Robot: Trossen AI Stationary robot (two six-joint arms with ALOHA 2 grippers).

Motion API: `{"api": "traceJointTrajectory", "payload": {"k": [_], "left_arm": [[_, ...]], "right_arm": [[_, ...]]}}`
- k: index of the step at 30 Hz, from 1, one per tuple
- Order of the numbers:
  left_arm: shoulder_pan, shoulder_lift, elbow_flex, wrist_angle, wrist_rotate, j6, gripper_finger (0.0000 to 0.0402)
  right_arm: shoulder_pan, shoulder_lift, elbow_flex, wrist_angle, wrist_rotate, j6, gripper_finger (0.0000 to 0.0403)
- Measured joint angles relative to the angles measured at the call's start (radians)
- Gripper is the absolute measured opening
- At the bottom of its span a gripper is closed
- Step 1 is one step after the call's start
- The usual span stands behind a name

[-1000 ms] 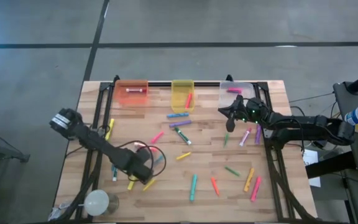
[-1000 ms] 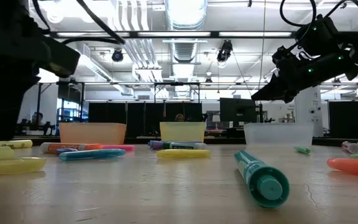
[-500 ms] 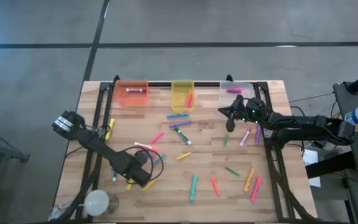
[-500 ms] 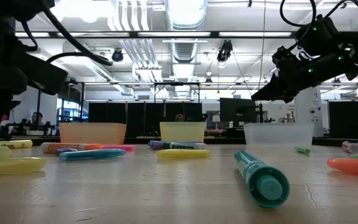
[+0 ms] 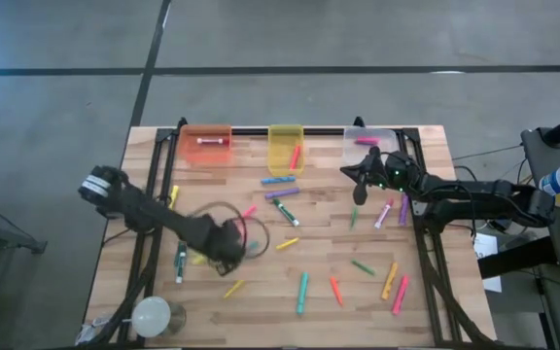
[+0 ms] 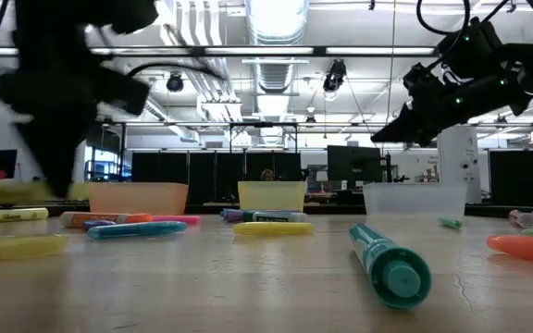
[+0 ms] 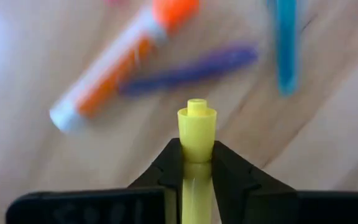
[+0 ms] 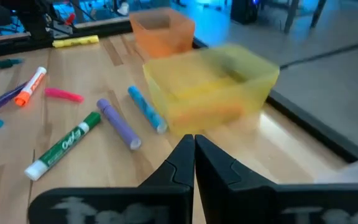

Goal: Pick & Place Markers
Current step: Put the bottom yellow highlighter pen into the yellow bin

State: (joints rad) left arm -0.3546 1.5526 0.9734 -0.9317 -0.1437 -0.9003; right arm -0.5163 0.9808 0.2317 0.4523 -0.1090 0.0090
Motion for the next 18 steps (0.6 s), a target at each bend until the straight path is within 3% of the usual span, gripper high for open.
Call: {"api": "traceJointTrajectory", "payload": {"k": [11,18], "left_arm": [[0.510,-0.274,0.203,-0.185,-0.149,0.663,0.0053],[0.799,-0.282,0.240,-0.185,-0.128,0.951,0.0053]], "right_arm": [[-0.001,-0.012,0.208,-0.012,-0.002,-0.153,0.0009],[-0.001,-0.012,0.322,-0.052,-0.003,-0.236,0.0009]]}}
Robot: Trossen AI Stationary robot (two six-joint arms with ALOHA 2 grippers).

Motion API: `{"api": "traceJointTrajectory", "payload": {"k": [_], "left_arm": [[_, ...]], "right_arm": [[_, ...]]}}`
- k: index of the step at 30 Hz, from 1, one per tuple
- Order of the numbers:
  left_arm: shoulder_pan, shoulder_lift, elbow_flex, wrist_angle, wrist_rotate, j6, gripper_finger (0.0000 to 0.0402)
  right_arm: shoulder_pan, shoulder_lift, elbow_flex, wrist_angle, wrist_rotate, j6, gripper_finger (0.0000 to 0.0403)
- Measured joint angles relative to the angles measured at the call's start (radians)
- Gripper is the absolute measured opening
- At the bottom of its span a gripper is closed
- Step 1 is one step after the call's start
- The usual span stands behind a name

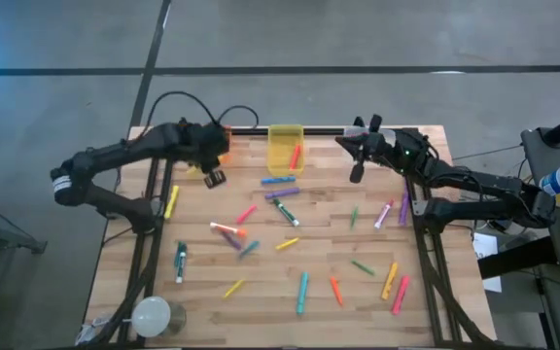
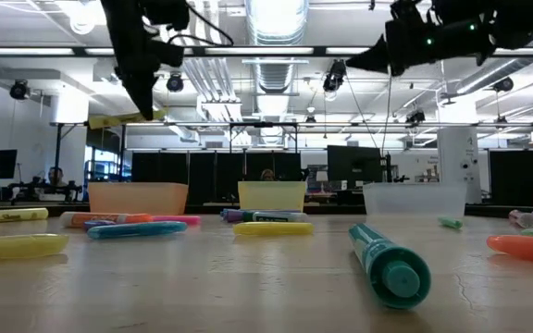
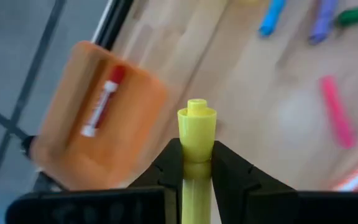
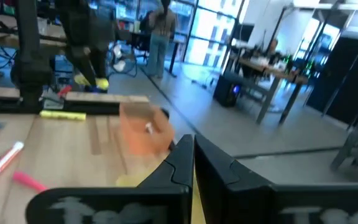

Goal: Pick & Place Markers
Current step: Put the bottom yellow highlighter pen into the yellow bin

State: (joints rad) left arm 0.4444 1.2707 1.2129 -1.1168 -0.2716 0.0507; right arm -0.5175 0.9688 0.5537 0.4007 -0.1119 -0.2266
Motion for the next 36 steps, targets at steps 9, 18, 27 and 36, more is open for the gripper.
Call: {"api": "traceJointTrajectory", "payload": {"k": [9,18,27,36], "left_arm": [[0.050,0.105,-0.003,0.063,-0.098,0.191,0.0053],[0.059,0.202,-0.002,0.119,-0.258,0.342,0.0053],[0.058,0.259,-0.003,0.261,-0.221,0.292,0.0053],[0.078,0.245,-0.005,0.461,0.055,0.034,0.0053]], "right_arm": [[-0.001,0.001,0.049,-0.003,0.003,-0.118,0.0009],[-0.030,0.001,0.030,-0.004,0.006,-0.192,0.0009],[-0.064,0.001,0.016,-0.007,0.007,-0.203,0.0009],[-0.079,0.001,0.001,-0.009,0.008,-0.222,0.0009]]}}
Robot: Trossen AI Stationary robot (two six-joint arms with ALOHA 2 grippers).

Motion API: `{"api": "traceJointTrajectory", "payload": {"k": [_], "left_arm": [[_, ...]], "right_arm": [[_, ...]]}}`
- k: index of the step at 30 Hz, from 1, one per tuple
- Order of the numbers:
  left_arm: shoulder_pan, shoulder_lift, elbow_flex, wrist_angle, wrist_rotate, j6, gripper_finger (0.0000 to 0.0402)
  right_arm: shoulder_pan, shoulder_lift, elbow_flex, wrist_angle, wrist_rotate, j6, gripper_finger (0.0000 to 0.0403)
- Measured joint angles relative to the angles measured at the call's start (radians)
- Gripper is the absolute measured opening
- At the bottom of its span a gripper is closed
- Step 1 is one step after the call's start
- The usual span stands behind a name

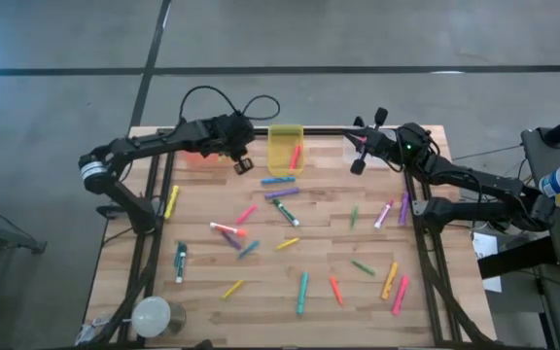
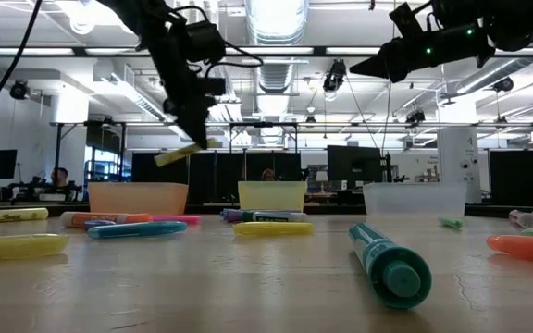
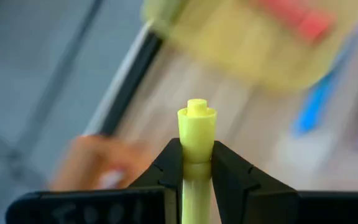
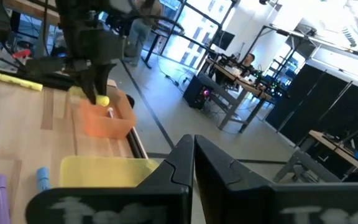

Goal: Pick & Place Markers
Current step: Put the bottom yellow highlighter pen into the yellow bin, then put the top green pen into the transparent bin

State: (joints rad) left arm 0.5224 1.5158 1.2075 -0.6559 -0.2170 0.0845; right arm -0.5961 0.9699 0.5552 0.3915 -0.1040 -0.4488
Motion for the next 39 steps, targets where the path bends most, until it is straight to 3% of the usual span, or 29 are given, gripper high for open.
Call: {"api": "traceJointTrajectory", "payload": {"k": [3,7,9,13,17,29,34,39], "left_arm": [[0.024,0.000,-0.009,0.144,0.185,-0.165,0.0053],[0.057,0.011,-0.064,0.484,0.443,-0.385,0.0053],[0.060,0.031,-0.105,0.659,0.488,-0.461,0.0053],[0.058,0.101,-0.162,0.897,0.495,-0.535,0.0053],[0.074,0.180,-0.163,0.988,0.486,-0.549,0.0053],[0.088,0.351,-0.108,0.995,0.480,-0.527,0.0067],[0.090,0.349,-0.115,0.985,0.460,-0.493,0.0099],[0.095,0.335,-0.115,0.970,0.454,-0.444,0.0105]], "right_arm": [[-0.001,0.000,0.000,-0.015,0.000,0.000,0.0009],[-0.001,0.000,0.000,-0.022,0.000,0.002,0.0009],[-0.001,0.000,0.000,-0.022,0.000,0.009,0.0009],[0.000,0.000,0.000,-0.022,0.000,0.028,0.0009],[0.000,0.000,0.000,-0.027,0.000,0.053,0.0009],[0.000,0.000,0.000,-0.041,0.000,0.081,0.0009],[0.000,0.000,0.000,-0.068,0.000,0.102,0.0009],[0.000,0.000,-0.001,-0.102,0.000,0.128,0.0009]]}}
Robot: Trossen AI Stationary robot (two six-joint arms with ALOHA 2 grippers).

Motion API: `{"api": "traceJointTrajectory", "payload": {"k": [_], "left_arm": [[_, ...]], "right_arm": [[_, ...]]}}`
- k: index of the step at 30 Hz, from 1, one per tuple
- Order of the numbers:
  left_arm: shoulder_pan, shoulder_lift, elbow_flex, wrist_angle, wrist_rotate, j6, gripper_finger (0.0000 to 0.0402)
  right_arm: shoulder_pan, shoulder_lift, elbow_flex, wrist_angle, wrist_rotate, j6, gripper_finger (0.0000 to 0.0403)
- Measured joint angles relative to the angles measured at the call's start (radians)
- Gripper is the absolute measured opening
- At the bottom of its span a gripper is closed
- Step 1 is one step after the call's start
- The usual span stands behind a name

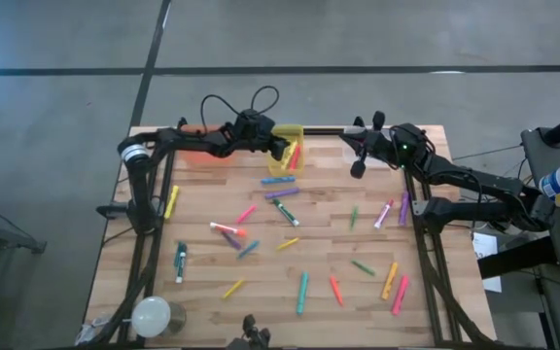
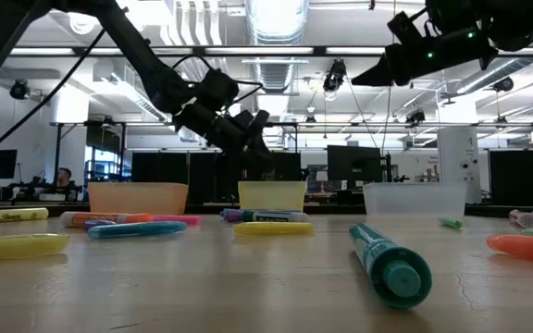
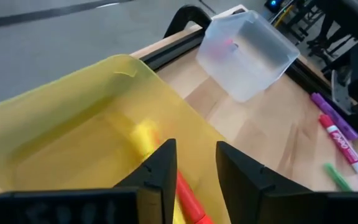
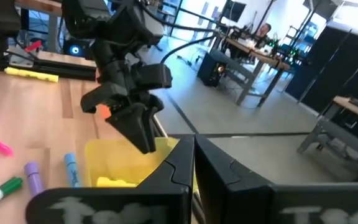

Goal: Pick & Place Markers
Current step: Put the top green pen into the transparent bin

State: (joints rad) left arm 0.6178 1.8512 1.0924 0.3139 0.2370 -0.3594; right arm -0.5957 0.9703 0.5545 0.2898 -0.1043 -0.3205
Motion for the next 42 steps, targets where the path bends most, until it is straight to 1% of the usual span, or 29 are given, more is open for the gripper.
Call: {"api": "traceJointTrajectory", "payload": {"k": [4,7,10,13,15,19,22,24,27,29,33,36,38,40,42], "left_arm": [[0.000,-0.042,-0.003,-0.047,0.017,0.063,0.0093],[-0.009,-0.097,-0.040,-0.029,0.055,0.121,0.0080],[-0.036,-0.163,-0.134,0.071,0.081,0.147,0.0068],[-0.067,-0.230,-0.265,0.229,0.085,0.166,0.0059],[-0.084,-0.274,-0.355,0.333,0.086,0.173,0.0054],[-0.098,-0.352,-0.522,0.522,0.084,0.195,0.0049],[-0.098,-0.394,-0.625,0.652,0.070,0.197,0.0048],[-0.098,-0.412,-0.680,0.728,0.046,0.197,0.0048],[-0.098,-0.418,-0.730,0.801,0.026,0.202,0.0048],[-0.098,-0.418,-0.748,0.829,0.024,0.201,0.0048],[-0.100,-0.413,-0.752,0.834,0.023,0.185,0.0048],[-0.102,-0.413,-0.753,0.832,0.021,0.180,0.0048],[-0.102,-0.411,-0.753,0.830,0.021,0.178,0.0048],[-0.102,-0.408,-0.753,0.829,0.021,0.178,0.0048],[-0.102,-0.408,-0.753,0.820,0.021,0.181,0.0048]], "right_arm": [[0.002,-0.001,0.000,-0.012,0.000,0.062,0.0009],[0.031,-0.008,0.011,-0.095,0.025,0.107,0.0008],[0.112,-0.020,0.022,-0.224,0.138,0.133,0.0008],[0.209,-0.022,0.026,-0.365,0.254,0.194,0.0008],[0.269,-0.023,0.026,-0.448,0.295,0.253,0.0009],[0.365,-0.021,0.026,-0.612,0.316,0.422,0.0009],[0.424,-0.019,0.022,-0.705,0.327,0.579,0.0018],[0.462,-0.012,0.016,-0.780,0.352,0.719,0.0030],[0.496,0.017,0.001,-0.868,0.382,0.973,0.0053],[0.499,0.046,-0.010,-0.871,0.384,1.108,0.0072],[0.497,0.138,-0.016,-0.876,0.350,1.260,0.0107],[0.485,0.218,-0.012,-0.871,0.317,1.305,0.0128],[0.470,0.267,-0.005,-0.844,0.263,1.324,0.0136],[0.458,0.313,0.000,-0.822,0.195,1.351,0.0140],[0.453,0.361,0.006,-0.826,0.163,1.365,0.0139]]}}
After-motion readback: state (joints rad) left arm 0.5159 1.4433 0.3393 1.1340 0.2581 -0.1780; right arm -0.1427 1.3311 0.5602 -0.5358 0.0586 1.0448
